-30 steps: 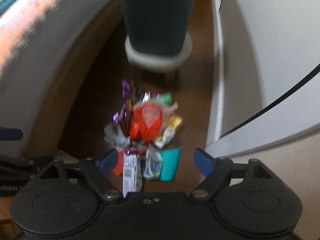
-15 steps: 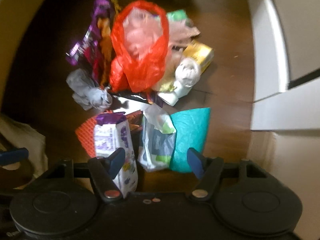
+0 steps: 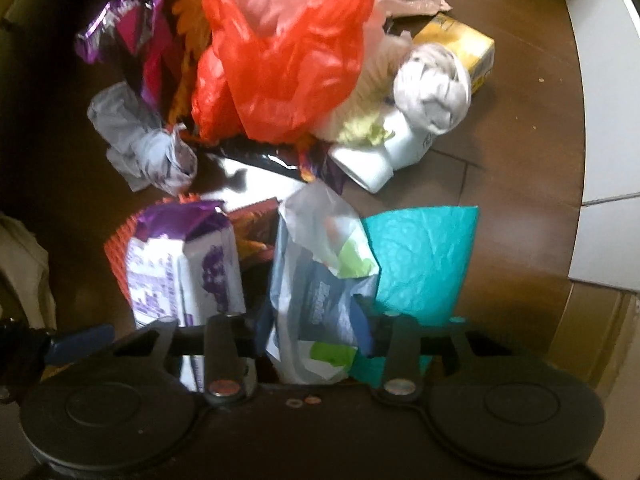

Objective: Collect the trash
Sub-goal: 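Grasp the white snack box with the left tool while the right tool grasps the clear packet, then carry both items over the green wastebasket and open both tools to drop them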

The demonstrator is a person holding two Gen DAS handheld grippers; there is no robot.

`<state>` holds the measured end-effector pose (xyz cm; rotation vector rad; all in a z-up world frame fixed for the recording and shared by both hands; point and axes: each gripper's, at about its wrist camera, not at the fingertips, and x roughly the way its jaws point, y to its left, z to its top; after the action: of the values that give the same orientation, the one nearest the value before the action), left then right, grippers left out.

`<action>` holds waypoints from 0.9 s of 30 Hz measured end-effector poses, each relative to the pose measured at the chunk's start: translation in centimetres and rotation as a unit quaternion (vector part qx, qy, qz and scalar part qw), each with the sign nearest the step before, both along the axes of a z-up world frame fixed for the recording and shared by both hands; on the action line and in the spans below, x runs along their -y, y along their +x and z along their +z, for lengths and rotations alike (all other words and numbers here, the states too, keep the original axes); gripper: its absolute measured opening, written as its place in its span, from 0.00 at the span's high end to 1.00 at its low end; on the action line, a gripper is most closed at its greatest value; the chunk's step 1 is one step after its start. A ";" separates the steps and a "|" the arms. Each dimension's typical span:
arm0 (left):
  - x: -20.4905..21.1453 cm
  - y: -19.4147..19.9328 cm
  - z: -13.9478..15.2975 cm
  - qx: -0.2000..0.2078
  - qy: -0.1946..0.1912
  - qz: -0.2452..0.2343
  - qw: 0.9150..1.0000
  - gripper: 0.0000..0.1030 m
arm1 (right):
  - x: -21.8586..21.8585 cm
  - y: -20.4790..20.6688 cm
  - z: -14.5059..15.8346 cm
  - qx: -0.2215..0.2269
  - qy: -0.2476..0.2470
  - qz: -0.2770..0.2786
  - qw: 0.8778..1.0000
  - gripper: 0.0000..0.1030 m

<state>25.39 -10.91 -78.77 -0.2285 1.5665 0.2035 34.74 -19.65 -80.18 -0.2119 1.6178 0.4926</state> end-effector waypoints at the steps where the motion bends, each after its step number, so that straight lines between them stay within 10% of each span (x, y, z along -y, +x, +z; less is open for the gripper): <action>1: 0.1 0.1 -0.3 -0.003 -0.001 -0.001 1.000 0.38 | 0.1 -0.1 -0.1 0.001 0.000 -0.003 1.000 0.70; 6: -0.1 0.2 -0.9 -0.009 -0.015 0.005 1.000 0.57 | 0.5 -0.3 0.1 0.013 -0.004 -0.014 1.000 0.84; 15: 0.1 -0.5 1.4 -0.006 -0.019 0.011 1.000 0.60 | 1.3 -1.3 3.4 0.045 -0.003 -0.054 0.998 0.97; 27: -2.9 1.8 12.8 0.048 -0.004 0.006 0.999 0.60 | 2.6 0.6 17.0 0.136 0.009 -0.095 0.986 0.98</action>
<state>27.21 -8.03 -65.97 -0.2507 1.4710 0.1939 35.35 -22.29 -63.13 -0.1045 1.3497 0.3158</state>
